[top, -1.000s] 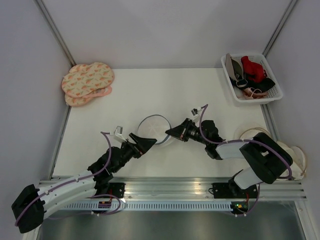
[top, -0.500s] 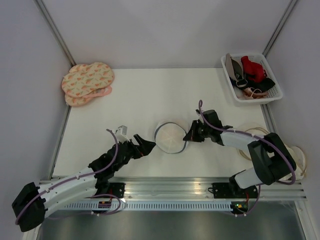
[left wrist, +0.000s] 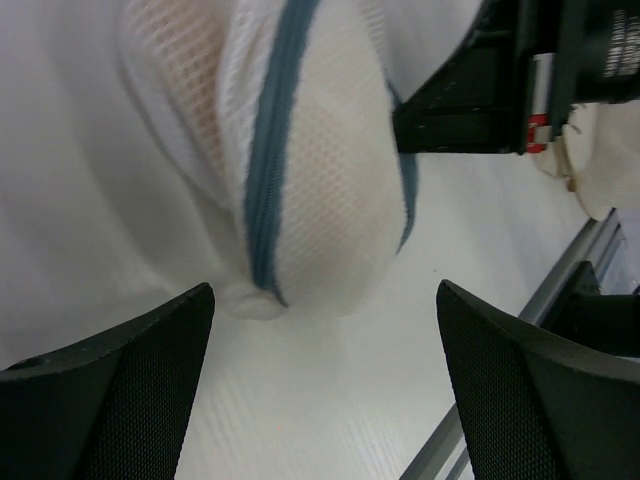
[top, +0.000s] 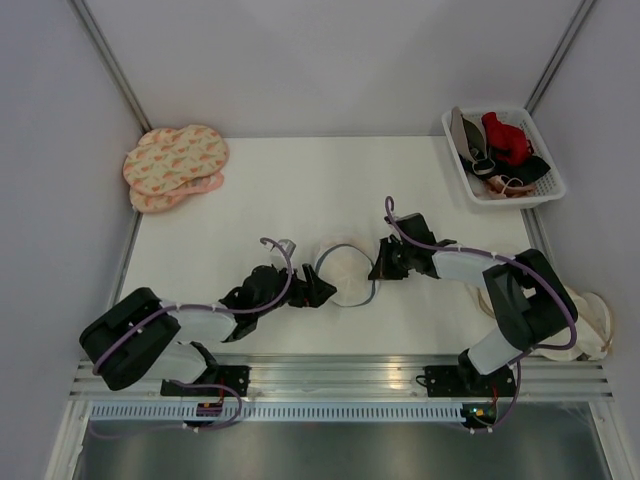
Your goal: Unzip the laundry bag and remove the bra
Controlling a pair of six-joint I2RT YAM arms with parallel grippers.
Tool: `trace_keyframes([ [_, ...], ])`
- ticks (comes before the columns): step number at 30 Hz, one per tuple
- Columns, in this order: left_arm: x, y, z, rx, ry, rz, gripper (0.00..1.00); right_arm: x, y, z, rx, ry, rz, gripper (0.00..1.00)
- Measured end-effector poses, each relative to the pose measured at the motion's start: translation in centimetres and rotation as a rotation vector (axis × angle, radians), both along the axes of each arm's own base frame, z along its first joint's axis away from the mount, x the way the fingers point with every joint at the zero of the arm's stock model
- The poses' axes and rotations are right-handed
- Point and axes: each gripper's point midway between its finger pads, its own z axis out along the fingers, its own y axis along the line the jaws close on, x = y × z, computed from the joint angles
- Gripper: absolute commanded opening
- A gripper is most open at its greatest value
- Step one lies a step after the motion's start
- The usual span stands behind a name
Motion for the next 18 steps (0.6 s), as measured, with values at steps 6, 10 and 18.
trace_keyframes([
  [6, 0.0, -2.8, 3.1, -0.085, -0.108, -0.141, 0.83, 0.5, -0.2, 0.1, -0.024, -0.013, 0.008, 0.0],
  [10, 0.5, -4.3, 2.5, -0.057, -0.114, -0.208, 0.7, 0.9, -0.2, 0.1, -0.039, -0.016, 0.019, 0.0],
  [18, 0.8, -5.8, 0.7, -0.022, -0.074, -0.287, 0.02, 1.5, -1.0, 0.1, -0.076, -0.034, 0.015, 0.0],
])
